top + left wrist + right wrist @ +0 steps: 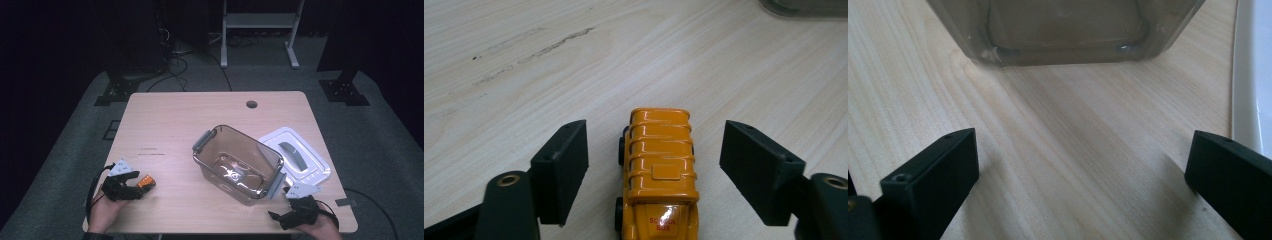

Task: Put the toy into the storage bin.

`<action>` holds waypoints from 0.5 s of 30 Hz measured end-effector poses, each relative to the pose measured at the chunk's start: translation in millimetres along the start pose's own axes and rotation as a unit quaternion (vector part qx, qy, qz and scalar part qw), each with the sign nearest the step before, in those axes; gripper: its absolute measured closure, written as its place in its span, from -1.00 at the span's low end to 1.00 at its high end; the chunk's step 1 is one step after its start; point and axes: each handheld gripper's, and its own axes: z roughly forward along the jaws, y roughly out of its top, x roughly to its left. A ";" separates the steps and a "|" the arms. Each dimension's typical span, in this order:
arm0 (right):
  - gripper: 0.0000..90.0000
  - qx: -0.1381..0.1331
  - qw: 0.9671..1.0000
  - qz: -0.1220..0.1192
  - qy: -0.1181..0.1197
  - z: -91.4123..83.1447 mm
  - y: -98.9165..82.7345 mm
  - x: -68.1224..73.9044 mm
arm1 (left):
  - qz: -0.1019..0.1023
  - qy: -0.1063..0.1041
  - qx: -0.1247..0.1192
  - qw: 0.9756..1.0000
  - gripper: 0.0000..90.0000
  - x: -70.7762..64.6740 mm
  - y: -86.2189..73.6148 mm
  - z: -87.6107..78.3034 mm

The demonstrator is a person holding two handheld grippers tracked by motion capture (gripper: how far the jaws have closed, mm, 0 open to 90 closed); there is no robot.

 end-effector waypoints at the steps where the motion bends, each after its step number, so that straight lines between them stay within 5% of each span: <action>1: -1.00 0.000 1.000 0.000 0.000 0.0 0.0 0.0 | 0.000 -0.003 0.000 1.000 -0.39 -0.5 0.0 0.5; 15: -1.00 0.000 1.000 0.000 0.000 0.0 0.0 0.0 | 0.007 -0.010 0.003 1.000 0.27 -0.9 -0.6 -1.7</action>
